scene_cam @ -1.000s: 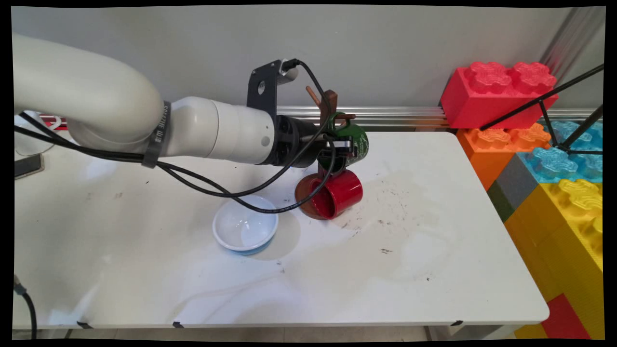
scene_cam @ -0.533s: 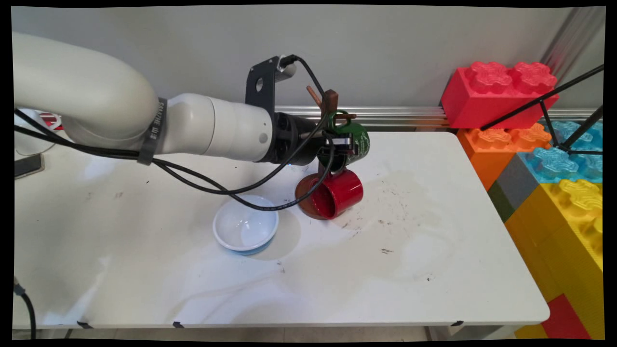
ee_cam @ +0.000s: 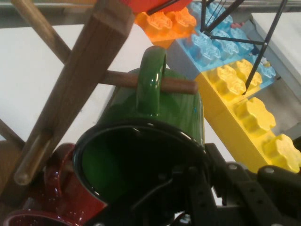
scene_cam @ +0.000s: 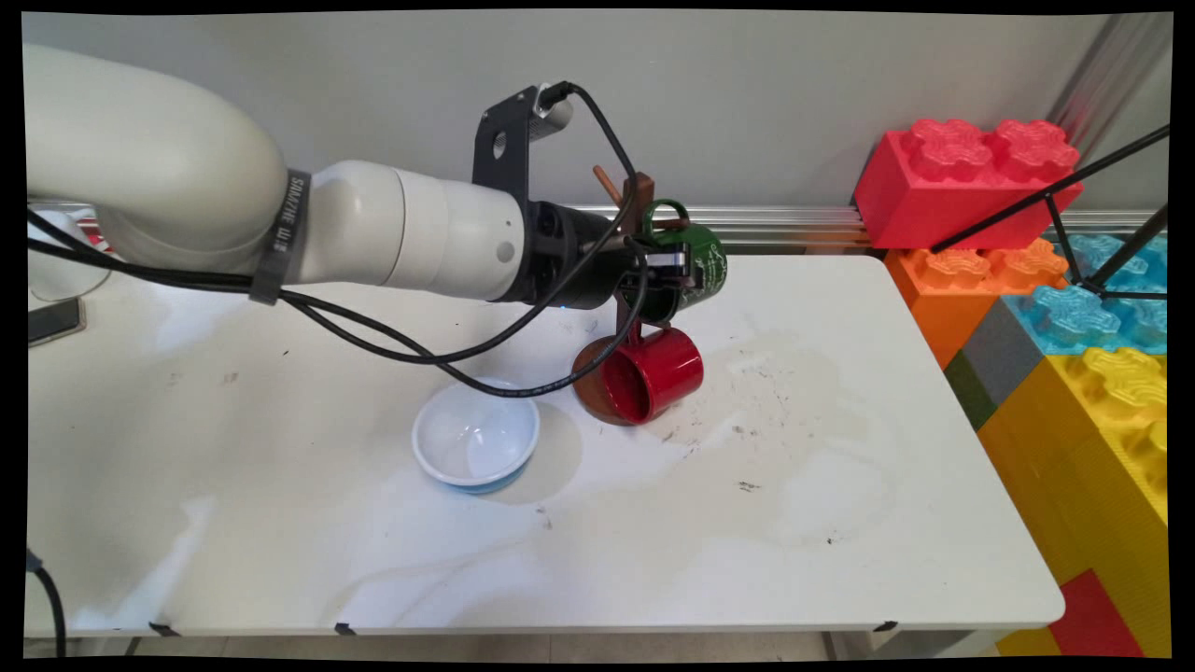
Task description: Place the picked object on the table
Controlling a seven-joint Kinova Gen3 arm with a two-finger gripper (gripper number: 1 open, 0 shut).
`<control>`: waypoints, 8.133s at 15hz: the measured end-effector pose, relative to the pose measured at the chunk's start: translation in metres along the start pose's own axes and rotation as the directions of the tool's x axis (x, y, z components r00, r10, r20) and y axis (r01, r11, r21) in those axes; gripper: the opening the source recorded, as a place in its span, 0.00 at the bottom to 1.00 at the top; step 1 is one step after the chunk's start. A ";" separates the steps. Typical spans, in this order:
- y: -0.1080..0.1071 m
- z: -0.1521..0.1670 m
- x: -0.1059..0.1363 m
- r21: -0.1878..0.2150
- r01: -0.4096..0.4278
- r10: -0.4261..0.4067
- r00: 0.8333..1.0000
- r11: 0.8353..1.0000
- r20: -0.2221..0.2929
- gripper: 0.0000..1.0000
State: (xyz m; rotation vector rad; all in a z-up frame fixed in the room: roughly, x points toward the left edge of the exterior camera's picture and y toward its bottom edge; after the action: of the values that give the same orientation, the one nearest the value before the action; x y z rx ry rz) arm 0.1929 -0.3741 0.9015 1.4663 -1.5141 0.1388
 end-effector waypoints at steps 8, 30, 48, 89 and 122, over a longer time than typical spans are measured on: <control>0.017 -0.007 -0.004 -0.043 -0.002 0.003 1.000 0.999 0.020 0.00; 0.049 -0.055 0.000 -0.178 -0.122 0.157 0.968 0.976 0.195 0.00; 0.048 -0.087 0.036 -0.186 -0.458 0.492 0.760 0.869 0.424 0.00; -0.106 -0.006 0.099 -0.066 -0.859 0.473 0.215 0.508 0.855 0.00; -0.141 0.100 0.068 -0.171 -0.805 0.412 0.099 0.568 0.906 0.00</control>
State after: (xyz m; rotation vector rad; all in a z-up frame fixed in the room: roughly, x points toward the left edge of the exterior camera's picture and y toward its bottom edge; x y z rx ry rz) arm 0.2673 -0.5255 0.8230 0.9843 -3.2100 0.1811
